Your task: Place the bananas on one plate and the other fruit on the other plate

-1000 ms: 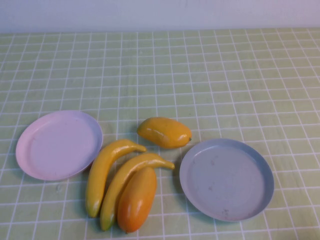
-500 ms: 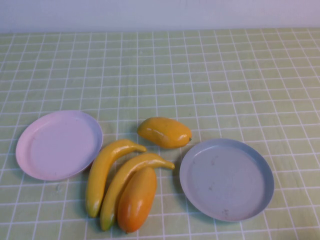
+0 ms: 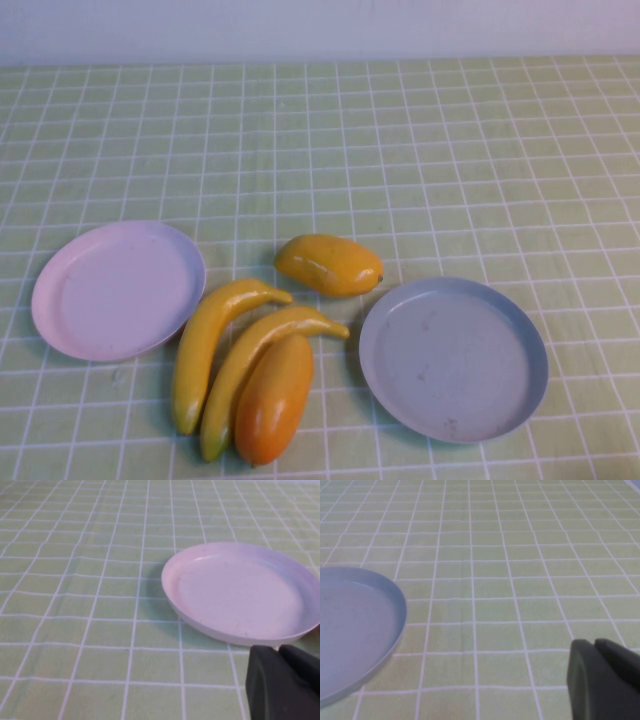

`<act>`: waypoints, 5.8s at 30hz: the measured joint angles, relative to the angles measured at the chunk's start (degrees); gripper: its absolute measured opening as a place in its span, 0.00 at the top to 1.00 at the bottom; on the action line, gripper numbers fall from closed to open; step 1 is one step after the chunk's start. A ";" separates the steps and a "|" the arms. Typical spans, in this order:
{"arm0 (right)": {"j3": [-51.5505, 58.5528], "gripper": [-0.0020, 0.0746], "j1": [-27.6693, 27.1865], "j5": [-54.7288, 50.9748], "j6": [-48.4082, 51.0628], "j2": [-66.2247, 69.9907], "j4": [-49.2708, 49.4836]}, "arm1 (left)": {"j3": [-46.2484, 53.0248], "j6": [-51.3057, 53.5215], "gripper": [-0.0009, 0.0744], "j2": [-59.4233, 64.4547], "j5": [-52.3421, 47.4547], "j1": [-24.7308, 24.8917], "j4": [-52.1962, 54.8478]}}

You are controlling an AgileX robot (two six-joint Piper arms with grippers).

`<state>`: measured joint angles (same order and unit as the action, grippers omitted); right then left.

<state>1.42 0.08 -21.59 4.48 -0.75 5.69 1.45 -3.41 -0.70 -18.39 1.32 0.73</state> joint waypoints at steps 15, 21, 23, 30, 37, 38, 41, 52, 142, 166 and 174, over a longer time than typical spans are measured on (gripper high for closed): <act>0.00 0.99 0.00 0.00 0.00 0.00 0.00 | 0.00 -15.40 0.99 0.00 17.31 0.00 -15.89; 0.00 0.99 0.00 0.00 0.00 0.00 0.00 | 0.00 -22.01 0.99 0.00 18.01 0.00 -18.29; 0.00 0.99 0.00 0.00 0.00 0.00 0.00 | -0.92 -25.53 0.99 0.00 15.79 0.00 -19.08; 0.00 0.99 0.00 0.00 0.00 0.00 0.00 | -14.38 -17.39 0.99 8.13 0.12 0.00 -19.32; 0.00 0.99 0.00 0.00 0.00 0.00 0.00 | -30.63 -0.92 0.99 25.55 -20.20 0.00 -19.54; 0.00 0.99 0.00 0.00 0.00 0.00 0.00 | -32.95 1.34 0.99 28.65 -23.34 0.00 -19.65; 0.00 0.99 0.00 0.00 0.00 0.00 0.00 | -38.99 6.88 0.99 38.10 -30.75 0.00 -20.03; 0.00 0.99 0.00 0.00 0.00 0.00 0.00 | -50.05 16.22 0.99 62.11 -35.40 8.92 -23.56; 0.00 0.99 0.00 0.00 0.00 0.00 0.00 | -80.18 -1.08 0.32 95.69 -46.79 16.26 8.79; 0.00 0.99 0.00 0.00 0.04 0.00 0.00 | -80.18 8.82 0.32 106.09 -42.57 11.47 11.29; 0.00 0.99 0.00 0.00 0.04 0.00 0.00 | -80.18 6.13 0.26 106.09 -40.75 11.47 10.84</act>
<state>1.42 0.08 -21.59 4.52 -0.75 5.69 -78.74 2.72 105.39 -59.14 12.79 11.57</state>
